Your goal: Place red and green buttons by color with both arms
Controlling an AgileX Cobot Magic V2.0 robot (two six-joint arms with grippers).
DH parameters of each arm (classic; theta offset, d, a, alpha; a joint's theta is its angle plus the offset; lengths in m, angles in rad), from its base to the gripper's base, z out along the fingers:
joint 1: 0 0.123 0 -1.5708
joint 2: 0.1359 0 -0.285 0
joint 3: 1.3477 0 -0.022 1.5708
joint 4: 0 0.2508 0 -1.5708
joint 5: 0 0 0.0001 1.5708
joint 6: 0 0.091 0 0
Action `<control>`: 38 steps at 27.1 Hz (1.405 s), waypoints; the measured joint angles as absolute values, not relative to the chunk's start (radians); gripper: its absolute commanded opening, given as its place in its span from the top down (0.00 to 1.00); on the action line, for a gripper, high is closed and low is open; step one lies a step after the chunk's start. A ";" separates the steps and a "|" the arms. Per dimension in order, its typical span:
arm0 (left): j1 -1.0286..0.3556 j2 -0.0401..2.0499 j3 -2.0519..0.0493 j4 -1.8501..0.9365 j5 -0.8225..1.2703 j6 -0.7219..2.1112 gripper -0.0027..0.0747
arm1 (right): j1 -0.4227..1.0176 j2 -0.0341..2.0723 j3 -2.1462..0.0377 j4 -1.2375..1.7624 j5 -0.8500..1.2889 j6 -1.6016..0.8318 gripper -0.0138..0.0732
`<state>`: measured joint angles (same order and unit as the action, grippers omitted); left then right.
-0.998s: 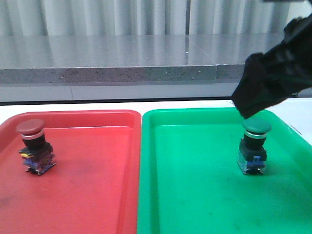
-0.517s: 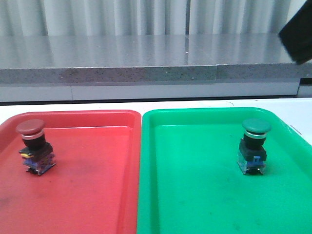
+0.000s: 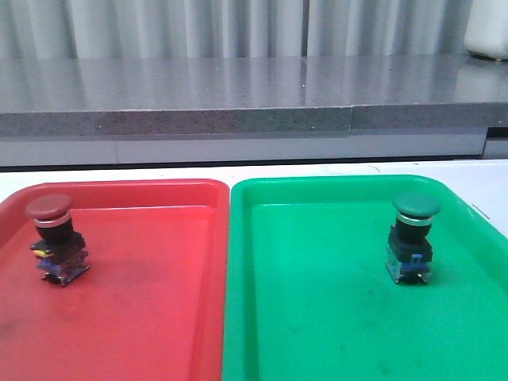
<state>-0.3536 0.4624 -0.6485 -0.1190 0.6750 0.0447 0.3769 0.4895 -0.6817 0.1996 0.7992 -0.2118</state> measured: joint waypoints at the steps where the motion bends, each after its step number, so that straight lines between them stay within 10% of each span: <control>1: -0.354 0.462 -0.648 -0.119 0.675 0.045 0.26 | 0.377 0.476 -0.682 0.200 0.815 -0.206 0.16; 11: -0.354 0.462 -0.648 -0.119 0.675 0.045 0.26 | 0.377 0.437 -0.682 0.195 0.887 -0.186 0.20; 22: -0.354 0.462 -0.648 -0.119 0.675 0.045 0.27 | 0.377 0.437 -0.682 0.195 0.895 -0.186 0.91; 34: -0.354 0.462 -0.648 -0.119 0.675 0.045 0.95 | 0.377 0.437 -0.682 0.195 0.895 -0.185 0.97; 38: -0.354 0.462 -0.648 -0.119 0.675 0.045 0.99 | 0.377 0.437 -0.682 0.195 0.895 -0.185 0.97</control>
<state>-0.3536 0.4624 -0.6485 -0.1190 0.6750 0.0447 0.3769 0.4365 -0.6817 0.1949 0.8951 -0.1847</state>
